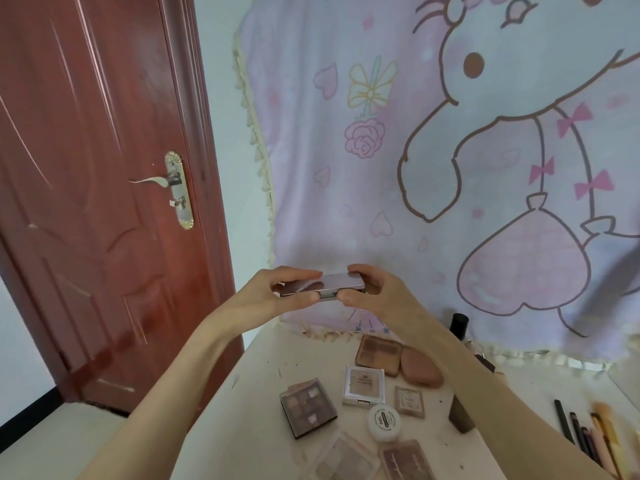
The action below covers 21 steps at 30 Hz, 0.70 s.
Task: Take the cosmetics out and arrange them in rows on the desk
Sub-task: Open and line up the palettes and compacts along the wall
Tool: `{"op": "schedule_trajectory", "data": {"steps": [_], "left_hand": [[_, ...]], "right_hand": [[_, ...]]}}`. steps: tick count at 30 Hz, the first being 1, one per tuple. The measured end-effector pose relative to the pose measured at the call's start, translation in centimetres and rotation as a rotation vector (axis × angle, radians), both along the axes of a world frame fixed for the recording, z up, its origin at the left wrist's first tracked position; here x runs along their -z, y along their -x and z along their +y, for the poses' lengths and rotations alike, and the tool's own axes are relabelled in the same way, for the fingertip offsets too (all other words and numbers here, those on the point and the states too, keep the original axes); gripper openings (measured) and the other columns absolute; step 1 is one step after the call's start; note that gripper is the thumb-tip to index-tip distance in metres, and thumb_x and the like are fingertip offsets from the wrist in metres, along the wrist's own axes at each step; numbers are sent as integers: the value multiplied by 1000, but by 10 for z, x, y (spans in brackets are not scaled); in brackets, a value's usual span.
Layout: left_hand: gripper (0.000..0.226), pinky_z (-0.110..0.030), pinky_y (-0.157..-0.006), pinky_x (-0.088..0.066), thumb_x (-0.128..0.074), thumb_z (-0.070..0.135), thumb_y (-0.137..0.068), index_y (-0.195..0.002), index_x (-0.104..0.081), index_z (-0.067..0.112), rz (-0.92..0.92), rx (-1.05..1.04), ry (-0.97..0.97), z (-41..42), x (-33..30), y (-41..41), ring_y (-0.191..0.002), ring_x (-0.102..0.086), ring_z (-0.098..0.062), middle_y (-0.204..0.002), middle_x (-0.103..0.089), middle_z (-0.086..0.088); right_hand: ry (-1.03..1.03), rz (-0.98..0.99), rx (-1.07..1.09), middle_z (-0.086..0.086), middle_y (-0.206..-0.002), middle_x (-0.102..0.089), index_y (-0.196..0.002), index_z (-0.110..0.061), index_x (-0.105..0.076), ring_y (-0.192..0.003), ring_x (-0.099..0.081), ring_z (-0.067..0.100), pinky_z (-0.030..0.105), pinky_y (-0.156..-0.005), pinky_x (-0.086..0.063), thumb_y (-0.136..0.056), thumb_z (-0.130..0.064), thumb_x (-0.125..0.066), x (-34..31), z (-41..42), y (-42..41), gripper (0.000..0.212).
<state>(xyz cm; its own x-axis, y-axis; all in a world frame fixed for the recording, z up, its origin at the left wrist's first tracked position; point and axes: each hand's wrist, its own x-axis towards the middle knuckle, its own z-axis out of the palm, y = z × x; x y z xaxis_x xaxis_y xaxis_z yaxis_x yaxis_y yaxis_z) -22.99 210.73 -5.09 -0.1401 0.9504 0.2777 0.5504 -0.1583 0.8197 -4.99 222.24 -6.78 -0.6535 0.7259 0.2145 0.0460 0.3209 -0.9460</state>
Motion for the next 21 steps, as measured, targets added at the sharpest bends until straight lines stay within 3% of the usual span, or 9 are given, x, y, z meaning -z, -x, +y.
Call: {"op": "schedule_trajectory", "data": {"steps": [5, 13, 18, 21], "left_hand": [[27, -14, -89, -43, -64, 20, -84, -97, -67, 43, -33, 7, -92, 5, 12, -2, -98, -59, 0, -110, -62, 10], [22, -11, -85, -44, -63, 18, -86, -106, -68, 26, -48, 5, -29, 20, 22, 18, -99, -61, -2, -110, -66, 6], [23, -6, -79, -43, -60, 19, -88, -109, -67, 23, -73, 1, 56, 24, 27, 32, -100, -62, -1, -109, -67, 13], [26, -9, -84, -43, -60, 27, -88, -113, -66, 27, -89, -9, 114, 28, 32, 40, -102, -60, 2, -111, -66, 14]], "right_hand": [[-7, 45, 48, 0, -116, -62, -120, -18, -54, -105, -60, 11, 17, -85, -48, -76, -17, -75, 8, -2, 7, 48], [46, 33, 57, -4, -107, -64, -116, -21, -55, -102, -61, 11, 28, -98, -46, -76, -19, -75, 24, 10, 26, 45], [105, 25, 28, -5, -116, -61, -131, -15, -48, -106, -58, 8, 17, -88, -44, -78, -20, -73, 40, 12, 37, 59], [119, -11, 3, -4, -124, -57, -135, -17, -43, -106, -56, 7, 11, -80, -45, -81, -20, -72, 46, 13, 44, 61]]}}
